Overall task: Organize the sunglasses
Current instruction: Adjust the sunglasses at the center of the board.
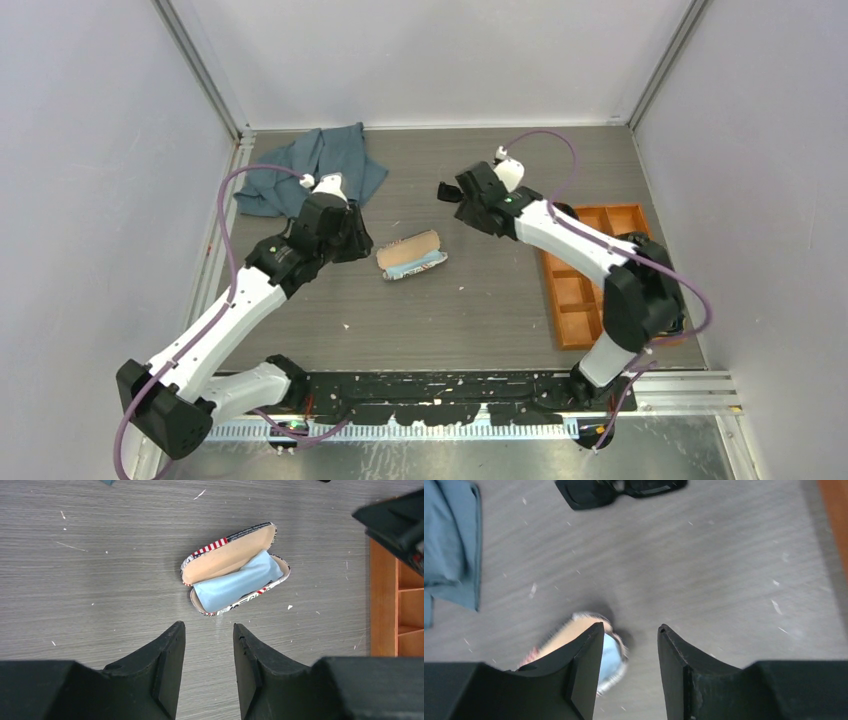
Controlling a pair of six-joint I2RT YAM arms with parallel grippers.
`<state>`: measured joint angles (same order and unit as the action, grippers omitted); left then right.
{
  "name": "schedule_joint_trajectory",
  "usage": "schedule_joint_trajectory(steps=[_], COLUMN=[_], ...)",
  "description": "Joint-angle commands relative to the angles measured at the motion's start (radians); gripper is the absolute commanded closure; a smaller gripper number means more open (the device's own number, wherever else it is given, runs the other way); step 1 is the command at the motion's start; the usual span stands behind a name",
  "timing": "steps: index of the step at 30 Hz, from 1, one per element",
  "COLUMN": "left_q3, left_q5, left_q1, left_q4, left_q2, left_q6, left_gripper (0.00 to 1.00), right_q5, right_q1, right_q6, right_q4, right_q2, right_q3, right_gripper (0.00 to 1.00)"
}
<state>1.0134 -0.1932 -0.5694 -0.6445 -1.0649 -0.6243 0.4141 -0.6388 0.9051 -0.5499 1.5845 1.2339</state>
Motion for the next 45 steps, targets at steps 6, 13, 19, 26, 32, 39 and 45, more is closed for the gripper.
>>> schedule_joint_trajectory(steps=[6, 13, 19, 26, 32, 39, 45], left_q3=[-0.003, 0.035, 0.019, -0.016, -0.045, -0.053, -0.056], left_q5=[-0.002, 0.026, 0.043, 0.061, 0.047, 0.039, 0.058], left_q1=[-0.001, 0.0, -0.001, -0.001, -0.001, 0.0, 0.0], left_q4=[-0.034, -0.091, -0.104, -0.139, -0.168, -0.184, -0.171], left_q2=[0.038, 0.084, 0.133, 0.188, 0.246, 0.283, 0.285], left_q6=[-0.004, 0.001, -0.005, -0.008, -0.006, 0.001, -0.005], left_gripper=[0.57, 0.56, 0.55, 0.55, 0.55, 0.55, 0.55], right_q5=[0.072, 0.181, 0.207, 0.083, -0.046, -0.157, -0.234], right_q1=[0.037, 0.063, 0.083, 0.132, 0.154, 0.164, 0.163], right_q6=[0.281, 0.382, 0.391, 0.307, 0.255, 0.251, 0.232], right_q4=[0.037, -0.022, -0.072, -0.083, -0.145, -0.135, -0.102], right_q2=[0.263, 0.41, 0.569, 0.811, 0.983, 1.017, 0.925], right_q3=[0.275, 0.474, 0.697, 1.001, 1.242, 1.244, 1.082], right_gripper=[0.49, 0.48, 0.48, 0.48, 0.46, 0.44, 0.44])
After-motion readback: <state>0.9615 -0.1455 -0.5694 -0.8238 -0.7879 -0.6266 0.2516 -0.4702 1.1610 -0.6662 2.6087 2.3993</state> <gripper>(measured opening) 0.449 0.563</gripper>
